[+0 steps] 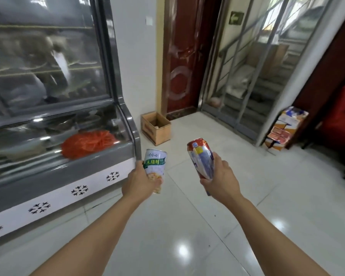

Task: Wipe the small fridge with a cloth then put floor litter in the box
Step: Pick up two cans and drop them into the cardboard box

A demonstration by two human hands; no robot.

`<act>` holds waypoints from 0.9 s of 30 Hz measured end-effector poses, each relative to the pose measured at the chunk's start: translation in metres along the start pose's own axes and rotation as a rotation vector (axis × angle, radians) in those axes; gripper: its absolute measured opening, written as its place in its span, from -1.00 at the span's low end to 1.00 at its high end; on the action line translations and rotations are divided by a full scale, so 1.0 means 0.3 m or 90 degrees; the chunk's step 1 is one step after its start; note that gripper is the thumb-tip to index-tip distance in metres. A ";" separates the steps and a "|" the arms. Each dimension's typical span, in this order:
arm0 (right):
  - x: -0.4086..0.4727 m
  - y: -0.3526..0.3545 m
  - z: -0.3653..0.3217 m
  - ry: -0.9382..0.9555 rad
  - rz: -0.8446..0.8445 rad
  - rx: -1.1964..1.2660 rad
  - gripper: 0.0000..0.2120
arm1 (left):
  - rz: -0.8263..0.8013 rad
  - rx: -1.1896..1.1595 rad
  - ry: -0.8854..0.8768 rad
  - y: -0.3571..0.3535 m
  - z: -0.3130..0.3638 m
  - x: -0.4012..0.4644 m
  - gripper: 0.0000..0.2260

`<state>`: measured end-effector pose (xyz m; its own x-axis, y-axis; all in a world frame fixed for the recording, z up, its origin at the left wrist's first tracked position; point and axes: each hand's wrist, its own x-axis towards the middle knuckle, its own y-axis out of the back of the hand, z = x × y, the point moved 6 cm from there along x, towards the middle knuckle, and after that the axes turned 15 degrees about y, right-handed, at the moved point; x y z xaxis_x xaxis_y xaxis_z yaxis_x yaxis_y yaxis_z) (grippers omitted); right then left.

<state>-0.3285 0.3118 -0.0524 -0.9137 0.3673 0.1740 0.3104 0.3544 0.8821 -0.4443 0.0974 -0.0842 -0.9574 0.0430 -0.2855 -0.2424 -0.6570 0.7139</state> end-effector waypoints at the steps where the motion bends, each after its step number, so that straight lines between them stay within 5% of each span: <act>1: 0.040 0.017 0.026 -0.005 0.011 0.001 -0.19 | -0.003 0.005 -0.008 -0.015 0.051 0.034 -0.49; 13: 0.600 0.125 0.484 -0.036 0.075 0.017 -0.23 | -0.028 0.032 -0.086 -0.329 0.651 0.477 -0.41; 27: 1.511 0.267 1.025 0.014 0.049 0.003 -0.21 | 0.046 0.022 -0.044 -0.635 1.370 1.037 -0.44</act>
<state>-0.6370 0.7712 -0.0374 -0.8930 0.3739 0.2504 0.3807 0.3307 0.8635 -0.7605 0.5452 -0.0462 -0.9807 0.0493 -0.1890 -0.1769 -0.6341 0.7527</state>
